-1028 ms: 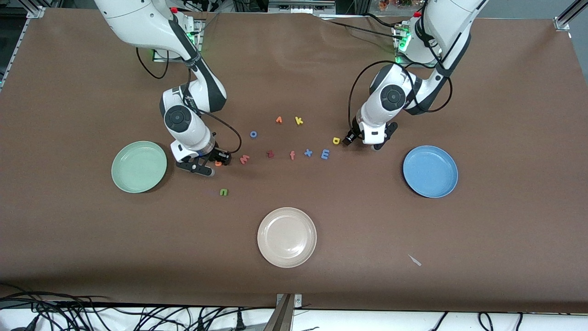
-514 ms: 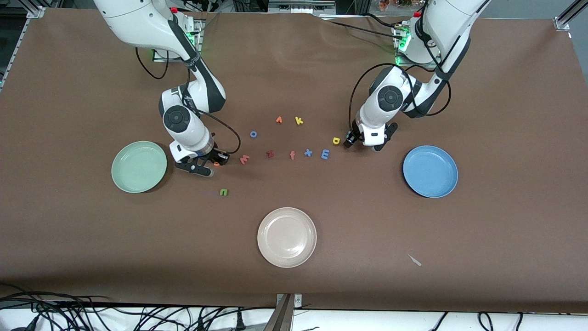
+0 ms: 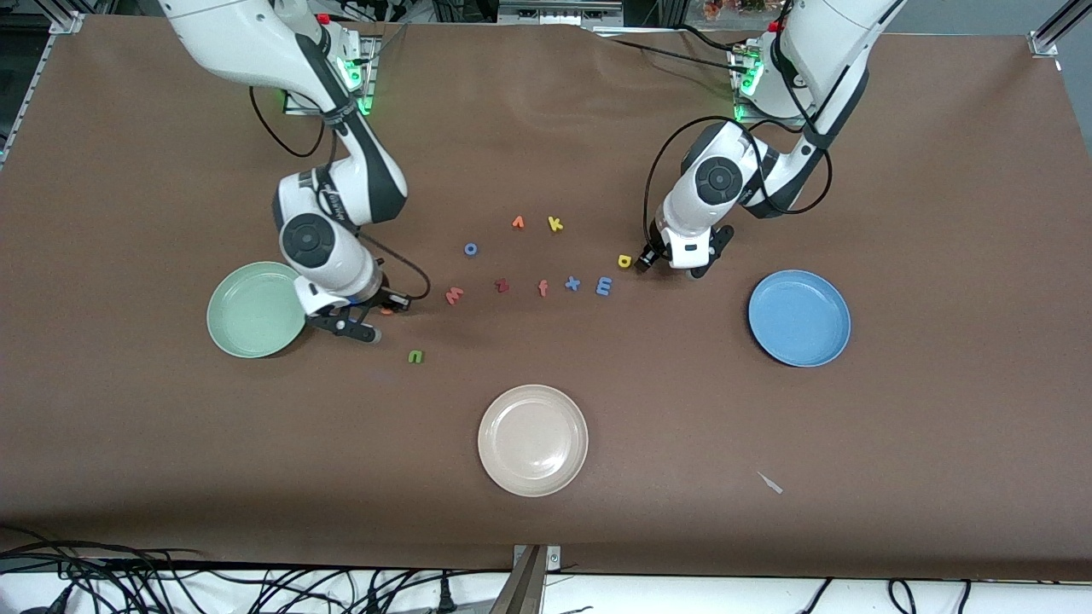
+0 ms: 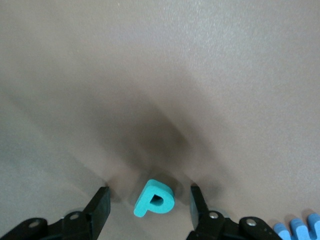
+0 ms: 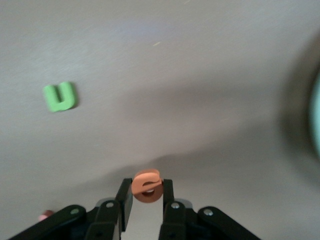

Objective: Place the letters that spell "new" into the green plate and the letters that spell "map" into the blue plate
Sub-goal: 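Drop the orange letter on the green plate while the left gripper grasps P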

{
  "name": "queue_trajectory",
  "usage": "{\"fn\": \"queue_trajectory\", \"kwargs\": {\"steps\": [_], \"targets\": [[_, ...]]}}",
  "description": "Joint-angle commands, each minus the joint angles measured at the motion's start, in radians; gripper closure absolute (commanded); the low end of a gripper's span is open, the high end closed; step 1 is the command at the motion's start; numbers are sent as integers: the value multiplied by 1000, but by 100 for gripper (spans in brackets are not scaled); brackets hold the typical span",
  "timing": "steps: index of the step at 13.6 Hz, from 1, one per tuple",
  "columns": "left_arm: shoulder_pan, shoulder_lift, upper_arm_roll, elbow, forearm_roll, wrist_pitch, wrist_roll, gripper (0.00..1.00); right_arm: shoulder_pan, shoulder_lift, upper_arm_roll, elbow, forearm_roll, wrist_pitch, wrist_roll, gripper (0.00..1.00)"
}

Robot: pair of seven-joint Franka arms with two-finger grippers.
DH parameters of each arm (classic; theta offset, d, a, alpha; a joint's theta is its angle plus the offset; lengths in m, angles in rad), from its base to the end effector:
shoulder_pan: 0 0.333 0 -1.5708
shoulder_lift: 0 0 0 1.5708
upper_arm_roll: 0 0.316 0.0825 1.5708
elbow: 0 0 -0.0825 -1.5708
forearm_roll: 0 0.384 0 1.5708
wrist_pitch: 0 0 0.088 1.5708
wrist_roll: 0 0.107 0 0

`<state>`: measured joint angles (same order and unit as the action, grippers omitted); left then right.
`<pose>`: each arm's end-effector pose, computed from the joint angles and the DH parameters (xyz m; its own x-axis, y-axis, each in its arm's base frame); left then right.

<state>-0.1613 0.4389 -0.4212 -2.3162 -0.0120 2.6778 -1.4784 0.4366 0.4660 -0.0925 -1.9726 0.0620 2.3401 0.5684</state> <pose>0.4254 -0.2929 0.1660 0.5788 0.7949 -0.1819 0.8051 -0.5925 -0.0277 0.5679 0.2061 0.2246 0.9623 -0.2600 -0.0799 -0.2564 -0.9651 0.0526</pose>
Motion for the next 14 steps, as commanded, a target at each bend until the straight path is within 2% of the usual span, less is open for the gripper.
{"fn": "queue_trajectory", "kwargs": {"steps": [1,3,7,9,11,12,13,14], "targets": [[-21,12,12,14,29,-1,-37,31,-4,-50,-59,-9,-7,-87,-114,87],[-21,14,12,14,30,-1,-37,35,-4,-73,-105,-12,-7,-133,-203,87],[-21,17,13,12,30,-1,-36,46,-4,-93,-257,-48,-7,-147,-482,87],[-20,20,19,12,30,-1,-36,48,-4,-84,-315,-78,-1,-89,-612,87],[-20,26,24,14,30,-1,-34,48,-16,-81,-331,-150,1,32,-669,85],[-21,26,25,14,35,-1,-34,49,-21,-81,-331,-173,2,78,-683,80],[-20,27,27,14,50,-1,-36,50,-25,-79,-331,-176,10,85,-688,62],[-18,27,27,14,58,-3,-36,51,-27,-79,-331,-173,16,84,-687,17]]}}
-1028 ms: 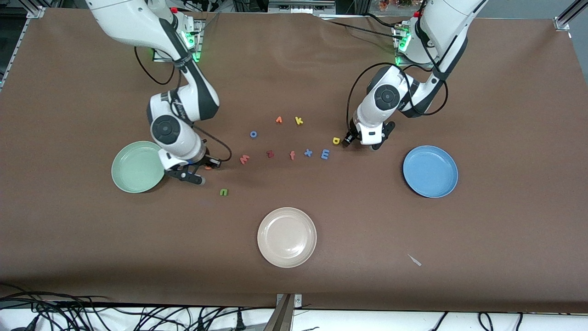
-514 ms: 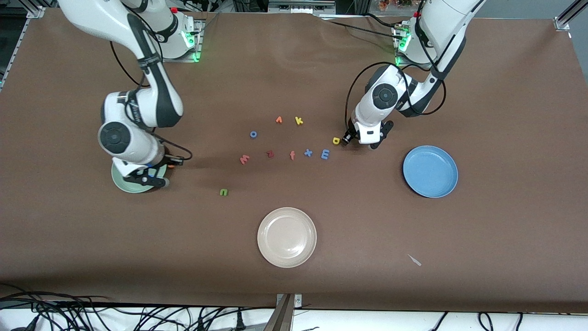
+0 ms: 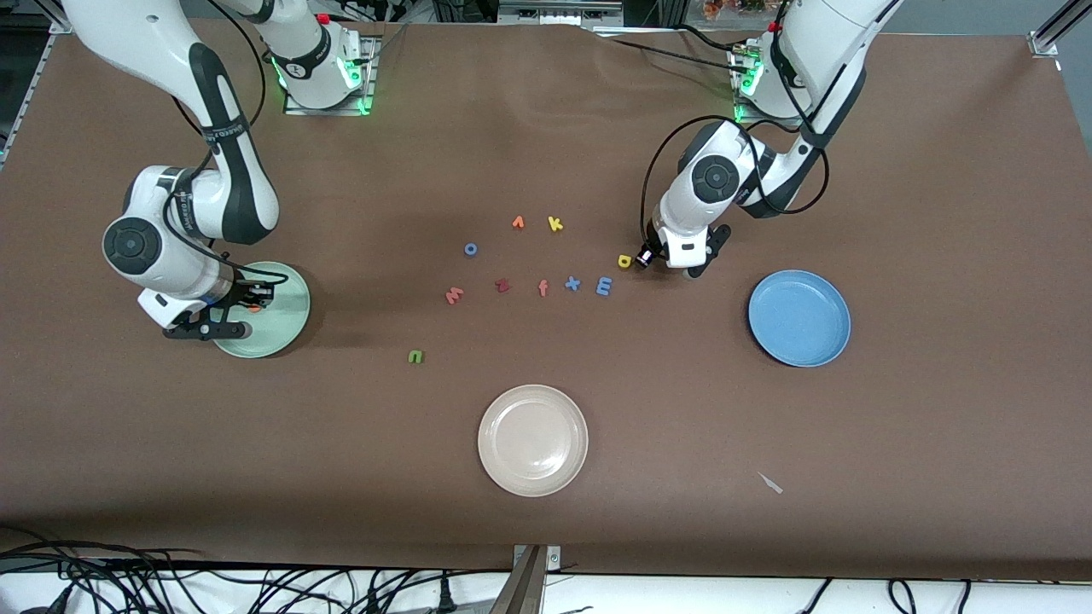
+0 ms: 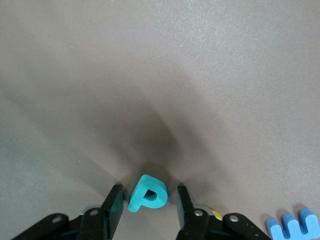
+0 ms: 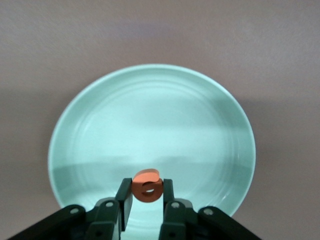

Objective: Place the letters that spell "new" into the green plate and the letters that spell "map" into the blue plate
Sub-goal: 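Drop the orange letter on the green plate while the left gripper grasps P, then carry the teal P to the blue plate while the right gripper grasps U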

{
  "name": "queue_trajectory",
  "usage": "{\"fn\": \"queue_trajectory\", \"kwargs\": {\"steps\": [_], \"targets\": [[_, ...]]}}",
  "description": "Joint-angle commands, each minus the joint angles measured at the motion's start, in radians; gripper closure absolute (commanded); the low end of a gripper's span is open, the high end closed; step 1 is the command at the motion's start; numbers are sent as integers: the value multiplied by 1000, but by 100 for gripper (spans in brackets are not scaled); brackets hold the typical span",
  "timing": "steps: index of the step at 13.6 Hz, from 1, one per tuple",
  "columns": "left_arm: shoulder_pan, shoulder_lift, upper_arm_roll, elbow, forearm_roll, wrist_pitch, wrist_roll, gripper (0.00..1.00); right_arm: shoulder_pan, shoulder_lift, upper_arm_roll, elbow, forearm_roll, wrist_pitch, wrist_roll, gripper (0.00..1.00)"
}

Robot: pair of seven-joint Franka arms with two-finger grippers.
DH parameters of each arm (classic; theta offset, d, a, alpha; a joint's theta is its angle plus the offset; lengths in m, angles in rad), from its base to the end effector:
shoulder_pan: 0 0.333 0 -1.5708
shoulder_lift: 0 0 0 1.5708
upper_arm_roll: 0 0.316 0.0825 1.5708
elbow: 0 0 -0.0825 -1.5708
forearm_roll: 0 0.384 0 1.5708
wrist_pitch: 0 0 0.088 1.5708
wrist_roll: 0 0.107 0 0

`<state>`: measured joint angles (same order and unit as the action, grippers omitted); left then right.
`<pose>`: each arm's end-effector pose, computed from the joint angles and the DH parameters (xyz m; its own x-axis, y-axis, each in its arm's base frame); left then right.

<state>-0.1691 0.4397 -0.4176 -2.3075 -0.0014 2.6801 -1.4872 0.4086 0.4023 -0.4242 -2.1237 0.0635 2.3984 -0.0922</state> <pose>0.4275 -0.2965 0.1682 0.5836 0.7929 -0.1754 0.8033 -0.5953 -0.0186 0.5663 -0.0083 0.2279 0.9942 0.0446 -0.0982 0.0558 -0.9919 0.1145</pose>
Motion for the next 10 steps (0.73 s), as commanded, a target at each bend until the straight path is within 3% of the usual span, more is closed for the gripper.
{"fn": "queue_trajectory", "kwargs": {"steps": [1,3,6,9,10], "targets": [[-10,28,34,5,47,-9,-27,51,1,-19,2,-16,19,18,-18,0],[-12,28,43,5,49,-11,-24,51,4,-23,13,16,31,-27,-5,0],[-12,28,43,5,50,-11,-24,51,44,-8,24,121,134,-149,57,0],[-12,30,43,5,50,-11,-21,69,97,42,36,189,177,-151,178,0],[-12,30,43,5,50,-11,-21,70,108,59,48,217,191,-151,205,0]]}}
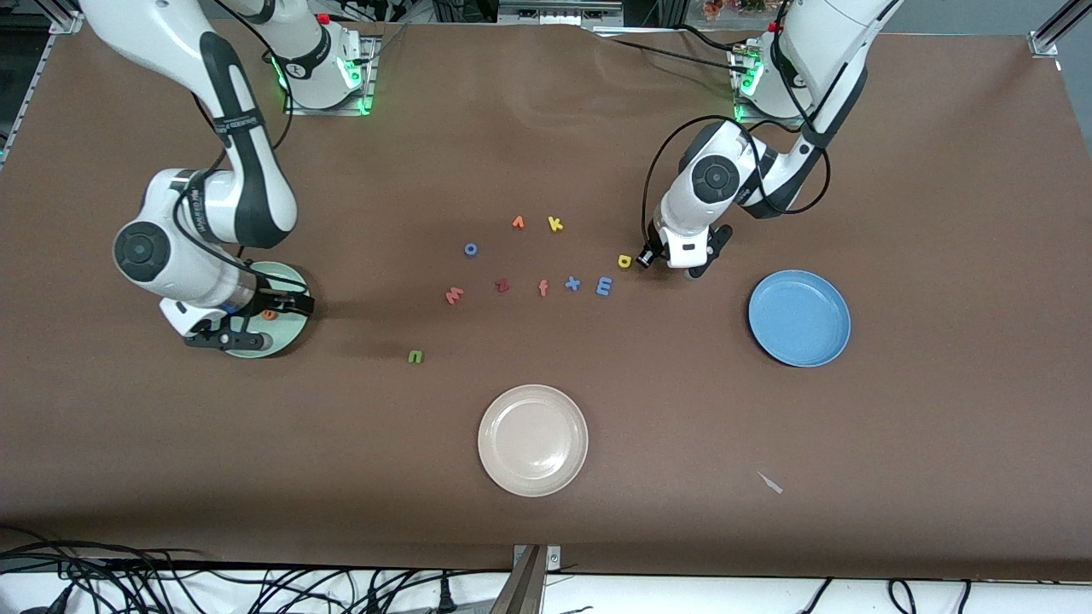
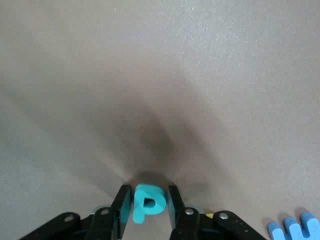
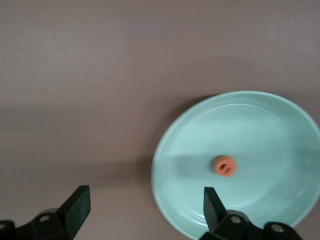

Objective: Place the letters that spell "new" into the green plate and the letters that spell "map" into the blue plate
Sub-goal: 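Carry the teal P to the blue plate while the right gripper grasps U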

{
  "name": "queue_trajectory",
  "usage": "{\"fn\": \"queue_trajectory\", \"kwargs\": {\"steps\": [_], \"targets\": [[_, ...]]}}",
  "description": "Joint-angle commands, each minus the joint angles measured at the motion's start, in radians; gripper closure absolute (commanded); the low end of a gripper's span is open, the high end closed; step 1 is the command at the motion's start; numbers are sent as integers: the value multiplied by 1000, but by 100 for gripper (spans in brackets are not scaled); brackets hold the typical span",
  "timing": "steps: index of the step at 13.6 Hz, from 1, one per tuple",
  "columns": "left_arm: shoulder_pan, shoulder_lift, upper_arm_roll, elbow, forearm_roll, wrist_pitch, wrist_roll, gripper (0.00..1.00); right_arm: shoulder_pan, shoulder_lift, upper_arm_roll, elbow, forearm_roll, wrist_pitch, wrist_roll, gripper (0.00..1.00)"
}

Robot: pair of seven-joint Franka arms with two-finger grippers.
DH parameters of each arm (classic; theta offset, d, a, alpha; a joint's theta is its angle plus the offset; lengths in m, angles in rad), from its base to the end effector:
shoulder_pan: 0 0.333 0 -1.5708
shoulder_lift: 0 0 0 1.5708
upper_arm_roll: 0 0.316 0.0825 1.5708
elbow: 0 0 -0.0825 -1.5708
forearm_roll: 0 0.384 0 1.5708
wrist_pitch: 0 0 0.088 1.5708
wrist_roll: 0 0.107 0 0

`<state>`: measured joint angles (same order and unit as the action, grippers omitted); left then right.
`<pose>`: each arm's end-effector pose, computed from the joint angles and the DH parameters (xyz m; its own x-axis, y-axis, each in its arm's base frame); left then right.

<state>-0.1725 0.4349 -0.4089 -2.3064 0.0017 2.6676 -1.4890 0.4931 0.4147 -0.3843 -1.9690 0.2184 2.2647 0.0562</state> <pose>0.4288 -0.2938 0.1690 0.5818 0.7955 -0.1696 0.8041 -0.5939 -0.0271 0.5987 0.0791 0.2668 0.9942 -0.0710 -0.0804 -0.0712 -0.9975 0.0006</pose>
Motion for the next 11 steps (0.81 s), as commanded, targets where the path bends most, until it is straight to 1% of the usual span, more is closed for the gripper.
{"fn": "queue_trajectory", "kwargs": {"steps": [1,3,5,7,8,10,11], "targets": [[-9,34,35,4,47,2,-19,72,30,64,27,94,48,-19,94,0],[-9,33,35,4,47,2,-16,78,32,110,77,160,56,-17,193,0],[7,21,33,10,81,-12,-13,78,30,156,116,218,56,-10,270,0],[27,-5,30,51,93,-32,-13,78,30,203,142,286,59,-8,318,0],[37,-21,29,86,93,-81,-4,78,30,222,156,306,70,-4,356,0],[53,-24,29,203,93,-242,38,78,32,257,173,332,105,10,402,0],[73,-22,27,260,92,-317,70,78,38,268,185,340,108,33,424,0]]}}
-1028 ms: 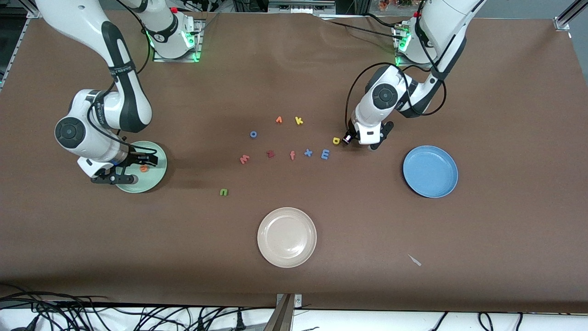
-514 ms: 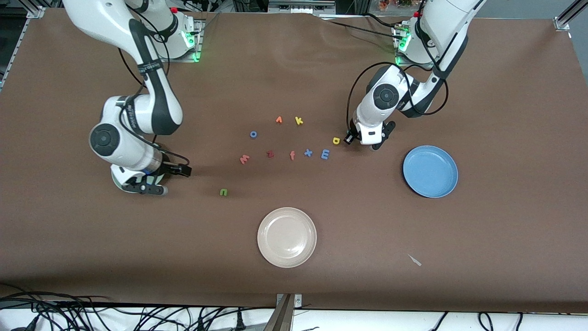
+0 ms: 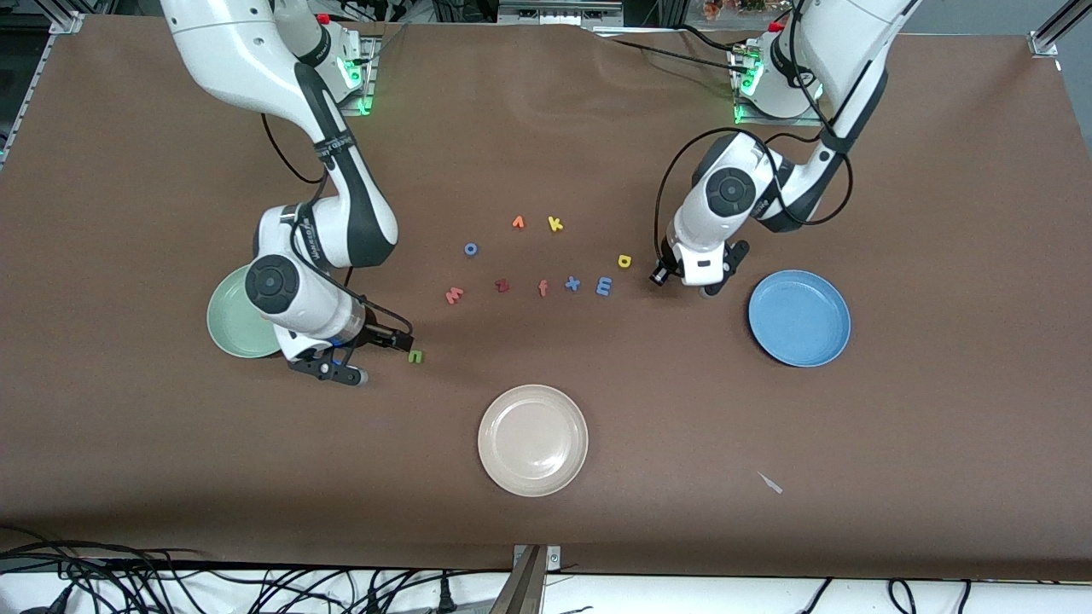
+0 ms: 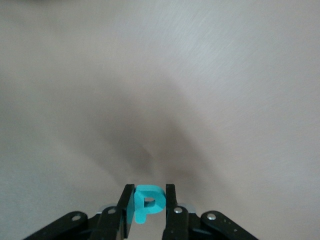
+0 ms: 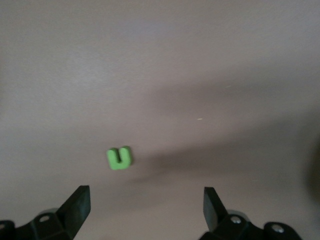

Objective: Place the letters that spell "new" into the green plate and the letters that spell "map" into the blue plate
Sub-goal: 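Carry the teal P to the blue plate while the right gripper grasps U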

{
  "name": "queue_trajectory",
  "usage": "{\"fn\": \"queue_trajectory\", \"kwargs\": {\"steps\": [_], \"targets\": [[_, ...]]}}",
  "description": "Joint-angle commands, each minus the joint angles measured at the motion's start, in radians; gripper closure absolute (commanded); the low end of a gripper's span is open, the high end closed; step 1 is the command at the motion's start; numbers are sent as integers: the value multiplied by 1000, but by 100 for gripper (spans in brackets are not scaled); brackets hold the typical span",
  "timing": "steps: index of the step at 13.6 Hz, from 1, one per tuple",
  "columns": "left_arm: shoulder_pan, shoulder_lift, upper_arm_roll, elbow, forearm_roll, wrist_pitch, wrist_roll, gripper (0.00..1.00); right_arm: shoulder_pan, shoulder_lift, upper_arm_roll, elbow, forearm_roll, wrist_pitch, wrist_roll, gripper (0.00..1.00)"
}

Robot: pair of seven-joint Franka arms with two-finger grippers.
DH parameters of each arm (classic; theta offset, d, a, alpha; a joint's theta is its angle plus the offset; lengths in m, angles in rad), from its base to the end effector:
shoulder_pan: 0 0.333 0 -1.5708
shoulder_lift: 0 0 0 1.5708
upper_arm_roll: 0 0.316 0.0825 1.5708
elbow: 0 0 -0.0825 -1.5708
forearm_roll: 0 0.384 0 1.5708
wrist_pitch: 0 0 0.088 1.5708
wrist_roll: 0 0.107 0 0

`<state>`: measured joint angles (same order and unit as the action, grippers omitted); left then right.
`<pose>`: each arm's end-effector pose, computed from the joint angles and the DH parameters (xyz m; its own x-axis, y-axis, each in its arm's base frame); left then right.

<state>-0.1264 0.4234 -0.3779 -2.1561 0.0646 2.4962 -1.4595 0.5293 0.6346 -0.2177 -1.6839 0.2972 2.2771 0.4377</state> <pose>0.4911 -0.2736 0.2088 0.5926 0.7964 -0.1206 0.7991 -0.6001 -0.0358 0.6369 0.2289 0.2358 0.9591 -0.2758 -0.0632 -0.2800 -0.9572 -0.0728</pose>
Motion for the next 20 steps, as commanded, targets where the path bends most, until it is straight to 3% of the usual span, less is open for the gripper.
{"fn": "queue_trajectory", "kwargs": {"steps": [1,3,8,10,14,15,17,20], "targets": [[53,-11,-4,149,20,-196,95,77,9,57,20,53,30,42,58,0],[150,-15,-12,192,15,-268,270,77,26,86,20,55,30,83,71,0],[353,-18,-16,194,1,-384,696,75,38,126,20,52,20,133,85,1],[393,0,-15,187,1,-398,799,75,52,126,18,44,20,147,81,9],[404,96,-13,183,14,-388,814,67,49,128,18,38,14,147,70,33],[406,100,-13,183,14,-388,814,60,46,128,18,38,14,147,64,40],[419,91,-15,186,14,-395,814,0,44,128,17,38,14,145,49,51],[415,51,-36,196,1,-401,803,0,43,128,15,30,13,145,47,64]]}}
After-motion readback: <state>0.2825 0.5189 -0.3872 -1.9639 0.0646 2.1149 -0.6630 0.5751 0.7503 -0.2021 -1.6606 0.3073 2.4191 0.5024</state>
